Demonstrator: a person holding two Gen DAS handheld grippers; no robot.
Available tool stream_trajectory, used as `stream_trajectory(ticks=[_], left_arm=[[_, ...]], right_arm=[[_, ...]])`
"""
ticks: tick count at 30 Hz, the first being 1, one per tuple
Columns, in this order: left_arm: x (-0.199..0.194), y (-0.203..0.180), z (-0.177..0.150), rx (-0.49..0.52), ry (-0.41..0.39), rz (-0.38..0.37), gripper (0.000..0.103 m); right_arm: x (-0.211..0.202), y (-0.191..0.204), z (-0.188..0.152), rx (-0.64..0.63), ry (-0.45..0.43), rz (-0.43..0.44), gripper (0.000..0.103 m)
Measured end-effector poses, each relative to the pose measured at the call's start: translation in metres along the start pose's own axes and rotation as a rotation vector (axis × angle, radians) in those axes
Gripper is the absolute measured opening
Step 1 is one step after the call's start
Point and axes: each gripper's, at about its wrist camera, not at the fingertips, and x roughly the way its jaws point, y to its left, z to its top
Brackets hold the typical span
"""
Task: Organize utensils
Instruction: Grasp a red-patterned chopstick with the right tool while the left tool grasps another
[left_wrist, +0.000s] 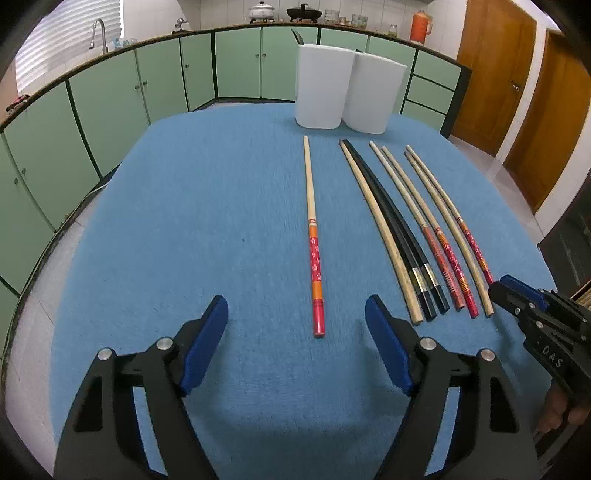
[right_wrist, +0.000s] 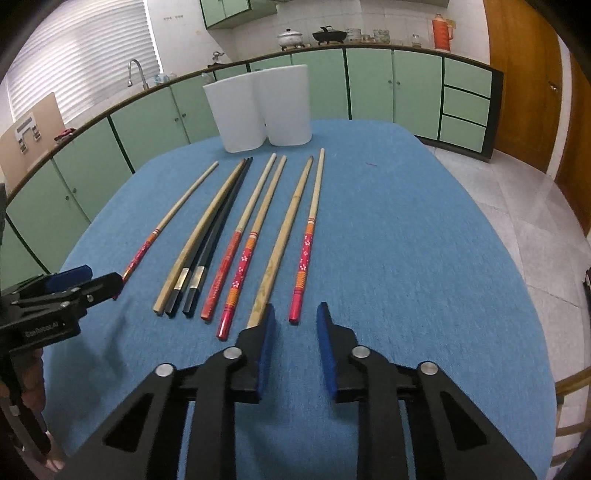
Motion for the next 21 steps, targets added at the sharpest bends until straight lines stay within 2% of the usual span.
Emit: stream_trajectory(ticks=[5,9,21], left_arm=[[0.0073,-0.0006,-0.0024,-0.012,0.019,-0.006,0.065],[0.0066,-0.0020,-0.0037,-0.011,0.012,-0.008,0.063],[0.0034,-0.0055,-0.0065,-0.028,-0.006,-0.043,0.044]], right_arm=[[0.0030,0.0021,0.0012,-0.010,-0.008,-0.006,0.018],[0.0035,0.0040,0.0011,-0.019,-0.015,-0.013,0.017],[0.0049,0.0030,-0.0006,-0.011,-0.027,-0.015,0.015]])
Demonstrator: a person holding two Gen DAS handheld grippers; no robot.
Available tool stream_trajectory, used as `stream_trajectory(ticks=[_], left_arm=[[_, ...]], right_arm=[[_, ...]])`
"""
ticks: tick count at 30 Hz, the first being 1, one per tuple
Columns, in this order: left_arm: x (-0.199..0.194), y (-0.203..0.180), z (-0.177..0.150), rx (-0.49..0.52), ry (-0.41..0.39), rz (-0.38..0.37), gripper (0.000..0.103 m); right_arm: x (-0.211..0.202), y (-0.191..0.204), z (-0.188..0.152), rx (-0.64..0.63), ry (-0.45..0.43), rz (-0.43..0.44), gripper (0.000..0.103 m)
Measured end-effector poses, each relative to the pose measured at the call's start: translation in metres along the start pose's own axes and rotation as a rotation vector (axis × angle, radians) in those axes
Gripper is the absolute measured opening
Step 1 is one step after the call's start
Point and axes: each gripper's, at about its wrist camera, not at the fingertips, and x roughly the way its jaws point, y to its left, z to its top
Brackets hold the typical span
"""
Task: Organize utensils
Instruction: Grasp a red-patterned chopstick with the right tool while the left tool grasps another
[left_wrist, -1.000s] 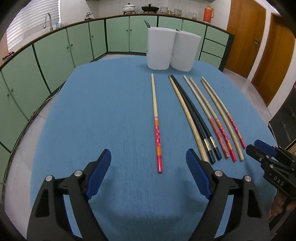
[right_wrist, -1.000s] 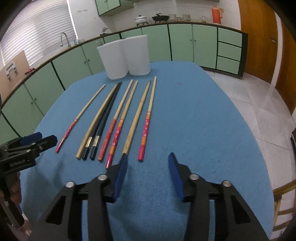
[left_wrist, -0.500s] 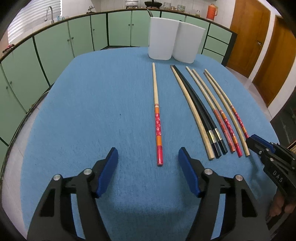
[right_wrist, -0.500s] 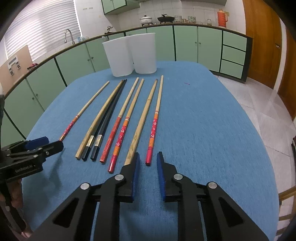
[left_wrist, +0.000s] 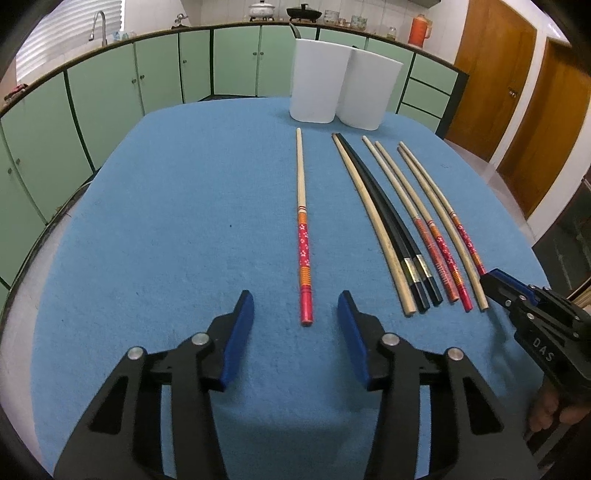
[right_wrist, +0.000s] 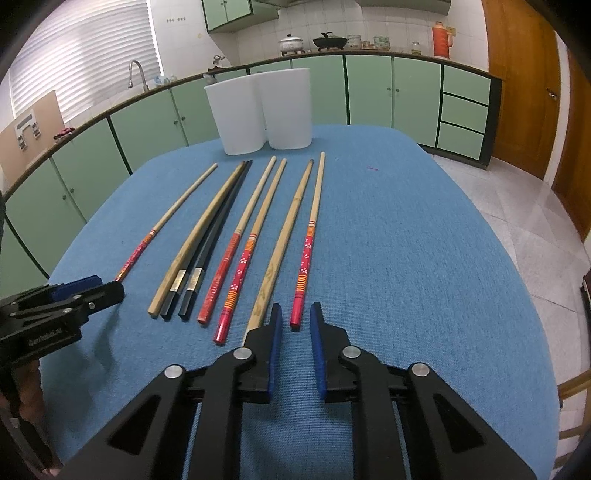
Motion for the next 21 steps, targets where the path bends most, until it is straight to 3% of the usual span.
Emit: stream_trajectory(ticks=[6,8,10,17,21], left_arm=[[-0.003,-0.004,-0.005,0.013,-0.007,0.005,0.036],[-0.003,-0.004,-0.004,0.014,-0.007,0.003,0.022],[-0.002,-0.006,-0.004,0.021,-0.005,-0.004,0.017],[0.000,-0.010,-0.005,0.037,-0.011,-0.006,0.008],[0.001,-0.015,-0.007,0.049,-0.015,0.026,0.008]], right_arm=[[0.000,-0.001,0.000,0.007,-0.003,0.006,0.015],[0.001,-0.002,0.000,0.009,-0.003,0.007,0.015],[0.000,-0.001,0.000,0.009,-0.002,0.007,0.015],[0.001,-0.002,0.001,0.012,0.001,0.007,0.016],[0.002,0.000,0.001,0.004,0.002,-0.004,0.016]])
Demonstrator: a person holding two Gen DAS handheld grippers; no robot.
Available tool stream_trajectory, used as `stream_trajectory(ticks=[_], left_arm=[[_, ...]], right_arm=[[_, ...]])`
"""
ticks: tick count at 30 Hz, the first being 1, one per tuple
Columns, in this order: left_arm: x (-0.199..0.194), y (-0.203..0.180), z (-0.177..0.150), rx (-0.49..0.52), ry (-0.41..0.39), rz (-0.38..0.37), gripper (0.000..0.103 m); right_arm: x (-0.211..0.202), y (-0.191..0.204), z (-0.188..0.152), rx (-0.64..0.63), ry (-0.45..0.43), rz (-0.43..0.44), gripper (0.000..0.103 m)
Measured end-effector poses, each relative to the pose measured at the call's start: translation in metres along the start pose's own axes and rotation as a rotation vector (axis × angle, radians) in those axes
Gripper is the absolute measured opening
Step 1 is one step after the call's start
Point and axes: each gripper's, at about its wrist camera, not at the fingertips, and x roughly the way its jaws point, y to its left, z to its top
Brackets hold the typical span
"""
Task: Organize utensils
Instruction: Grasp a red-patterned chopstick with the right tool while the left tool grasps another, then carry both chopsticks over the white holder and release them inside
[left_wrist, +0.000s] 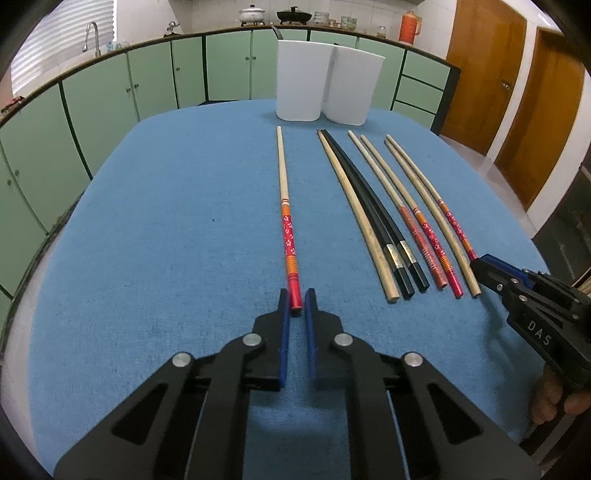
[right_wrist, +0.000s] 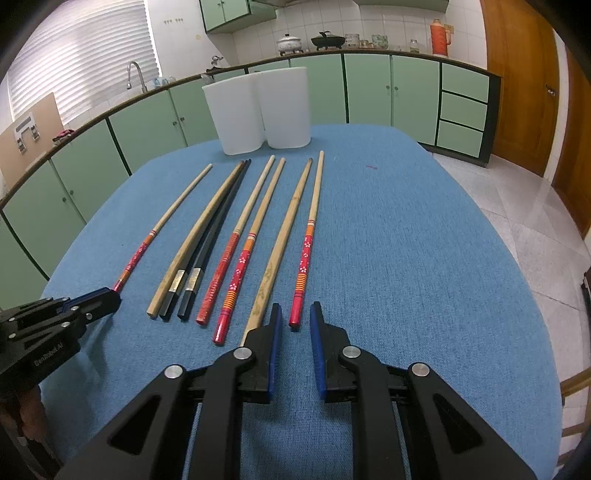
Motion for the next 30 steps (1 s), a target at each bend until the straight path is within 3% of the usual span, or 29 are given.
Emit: stream_trajectory(ticks=[4,7,16,22,30], left_arm=[[-0.001,-0.001,-0.002,-0.001,-0.012,0.010,0.008],[-0.001,-0.001,-0.002,-0.003,-0.014,0.008,0.007],[-0.011,-0.003,0.002,0.044,-0.010,0.047,0.005],[-0.035,-0.004,0.020,0.105,-0.052,0.094,0.005],[-0.071,0.004,0.057,0.108,-0.159,0.101,0.005]], right_arm=[[0.000,0.002,0.000,-0.008,0.000,-0.010,0.014],[0.000,0.001,0.000,0.006,0.001,-0.018,0.006],[-0.007,0.000,0.005,-0.024,0.000,-0.033,0.006],[-0.031,-0.003,0.025,-0.056,-0.027,-0.045,0.006],[-0.068,-0.011,0.062,-0.075,-0.118,-0.048,0.006]])
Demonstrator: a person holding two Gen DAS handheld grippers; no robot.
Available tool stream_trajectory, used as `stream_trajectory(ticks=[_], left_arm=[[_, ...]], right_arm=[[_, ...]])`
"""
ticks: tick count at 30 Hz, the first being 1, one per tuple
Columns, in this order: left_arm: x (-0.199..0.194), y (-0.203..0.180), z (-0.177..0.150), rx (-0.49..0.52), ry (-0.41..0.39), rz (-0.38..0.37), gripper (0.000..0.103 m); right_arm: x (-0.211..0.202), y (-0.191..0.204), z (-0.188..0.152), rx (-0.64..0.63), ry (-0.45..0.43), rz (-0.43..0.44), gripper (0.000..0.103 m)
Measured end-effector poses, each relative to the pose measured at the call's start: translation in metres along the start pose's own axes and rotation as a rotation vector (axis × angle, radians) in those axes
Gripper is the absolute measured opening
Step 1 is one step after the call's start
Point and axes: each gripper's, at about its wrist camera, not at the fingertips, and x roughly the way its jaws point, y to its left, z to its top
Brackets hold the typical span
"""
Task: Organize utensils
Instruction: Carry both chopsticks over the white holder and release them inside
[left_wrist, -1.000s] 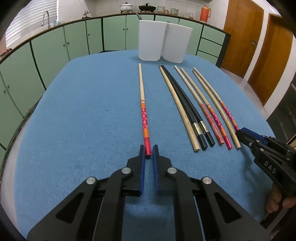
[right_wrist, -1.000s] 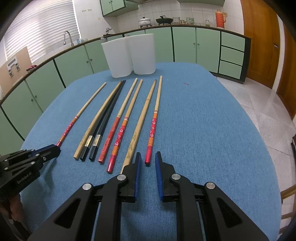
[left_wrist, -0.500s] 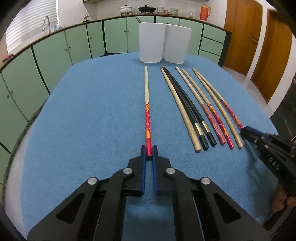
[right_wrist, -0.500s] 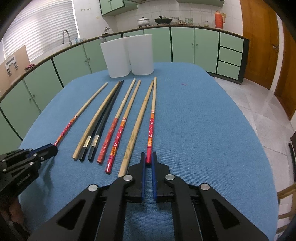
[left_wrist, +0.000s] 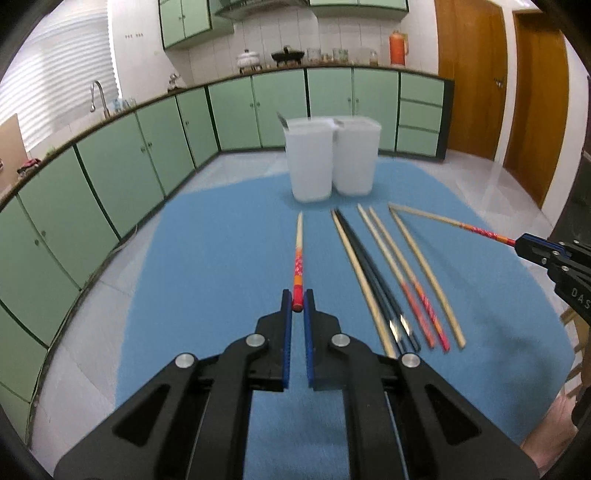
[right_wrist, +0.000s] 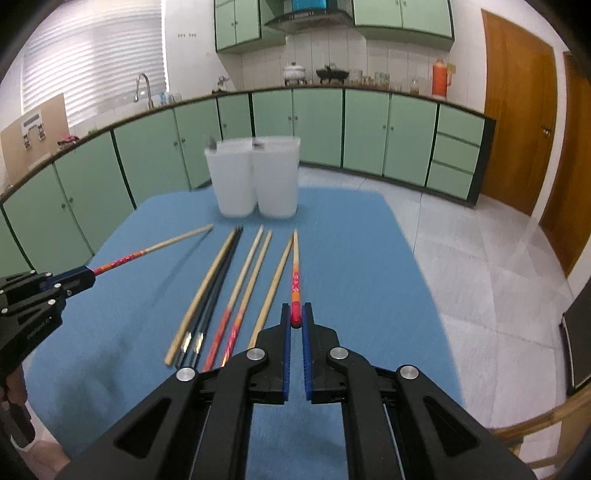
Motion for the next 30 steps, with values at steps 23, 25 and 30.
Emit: stream_trajectory(ticks=[23,25,30], left_arm=[[-0.017,0.038,0.118,-0.118,-0.182,-0.106,0.005],[-0.018,0.037,0.124,-0.119,-0.194,-0.105,0.005],[-0.024,0.035,0.136,-0.115,-0.224,-0.109,0.005]], right_arm=[[-0.023,-0.027,0.123,-0.027,-0.137,0.105,0.005],[-0.024,-0.026,0.128,-0.032,-0.141,0.109,0.005],[-0.026,-0.025,0.143,-0.042,-0.161,0.128,0.005]])
